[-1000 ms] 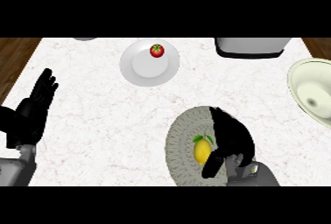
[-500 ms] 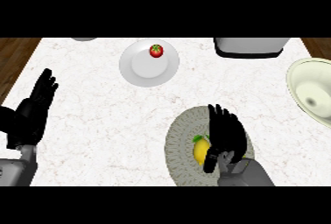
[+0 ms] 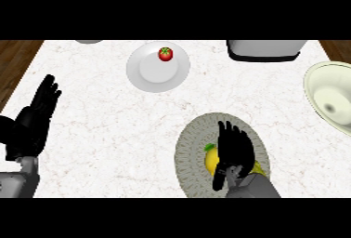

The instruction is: Pick the lemon from the placemat and place it in the bowl

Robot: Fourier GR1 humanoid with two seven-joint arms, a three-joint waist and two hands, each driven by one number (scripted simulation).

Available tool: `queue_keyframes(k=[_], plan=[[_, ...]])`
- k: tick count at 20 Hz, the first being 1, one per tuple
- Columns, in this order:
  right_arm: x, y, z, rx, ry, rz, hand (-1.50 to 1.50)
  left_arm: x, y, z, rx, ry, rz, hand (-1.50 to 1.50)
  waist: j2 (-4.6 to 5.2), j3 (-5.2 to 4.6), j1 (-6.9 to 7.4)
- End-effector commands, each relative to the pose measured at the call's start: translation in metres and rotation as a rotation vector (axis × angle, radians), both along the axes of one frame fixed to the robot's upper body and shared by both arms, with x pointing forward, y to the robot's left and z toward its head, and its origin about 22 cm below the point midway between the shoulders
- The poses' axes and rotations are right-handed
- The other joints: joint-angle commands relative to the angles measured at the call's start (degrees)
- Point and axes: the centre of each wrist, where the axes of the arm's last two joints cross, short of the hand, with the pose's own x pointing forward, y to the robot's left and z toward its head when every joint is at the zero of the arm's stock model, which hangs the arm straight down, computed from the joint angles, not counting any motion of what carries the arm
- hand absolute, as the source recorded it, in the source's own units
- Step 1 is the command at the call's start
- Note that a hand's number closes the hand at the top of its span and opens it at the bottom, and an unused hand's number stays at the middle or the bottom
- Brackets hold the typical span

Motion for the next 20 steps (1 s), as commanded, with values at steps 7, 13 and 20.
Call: queue_keyframes(k=[7, 13, 20], plan=[[0.012, 0.004, -0.006, -0.042, -0.013, -0.078, -1.50, 0.003, -0.018, 0.008, -0.012, -0.013, 0.001, 0.00, -0.02, 0.01, -0.06], [0.003, 0.007, -0.044, 0.000, 0.068, -0.110, 1.50, -0.001, -0.014, 0.003, 0.011, -0.018, 0.011, 0.00, 0.00, 0.02, 0.10], [0.028, 0.005, -0.057, 0.061, 0.014, -0.011, 1.50, 0.001, 0.004, 0.001, -0.002, -0.010, 0.001, 0.00, 0.07, 0.01, 0.24]])
